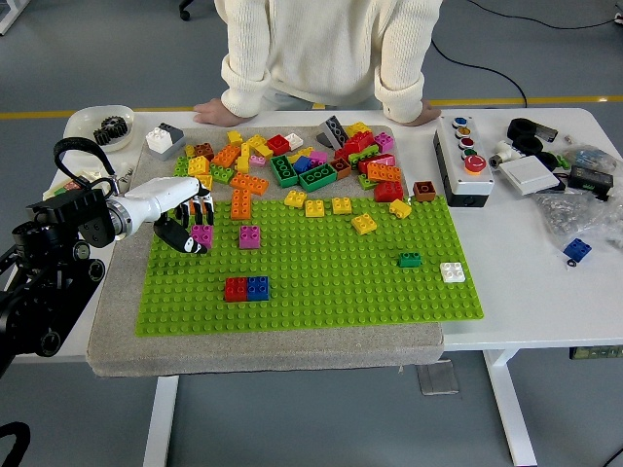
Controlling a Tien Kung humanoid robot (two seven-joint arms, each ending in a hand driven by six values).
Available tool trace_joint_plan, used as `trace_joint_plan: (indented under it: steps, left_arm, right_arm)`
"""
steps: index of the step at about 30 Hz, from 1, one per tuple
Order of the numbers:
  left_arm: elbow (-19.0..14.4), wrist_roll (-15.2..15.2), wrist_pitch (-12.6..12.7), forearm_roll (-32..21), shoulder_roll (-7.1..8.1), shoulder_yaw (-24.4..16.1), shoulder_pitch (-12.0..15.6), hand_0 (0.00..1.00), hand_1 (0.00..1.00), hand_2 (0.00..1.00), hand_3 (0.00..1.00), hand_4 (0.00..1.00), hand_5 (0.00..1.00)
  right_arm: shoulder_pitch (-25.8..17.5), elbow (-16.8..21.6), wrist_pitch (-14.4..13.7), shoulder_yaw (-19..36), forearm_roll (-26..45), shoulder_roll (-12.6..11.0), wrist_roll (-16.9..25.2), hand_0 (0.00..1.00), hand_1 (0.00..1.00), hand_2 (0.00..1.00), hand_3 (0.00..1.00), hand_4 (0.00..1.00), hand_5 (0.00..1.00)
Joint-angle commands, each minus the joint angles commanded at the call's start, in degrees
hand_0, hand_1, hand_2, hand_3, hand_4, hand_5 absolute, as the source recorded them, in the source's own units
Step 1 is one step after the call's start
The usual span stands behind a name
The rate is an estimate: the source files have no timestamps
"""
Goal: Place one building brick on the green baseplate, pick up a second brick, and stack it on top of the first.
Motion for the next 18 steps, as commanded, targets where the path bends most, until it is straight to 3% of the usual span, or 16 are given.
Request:
trace_joint_plan:
  steps: [18]
  left_arm:
    - [-7.33,2.76,-5.91,0.00,-0.44,-0.26,2.85,0.389,0.369,0.381,0.453,0.879,0.002]
  right_arm:
    - [-0.23,0.00,0.16,-0.17,-0.07,0.08,-0.04,0.740,0.642,0.714,0.597,0.830,0.410]
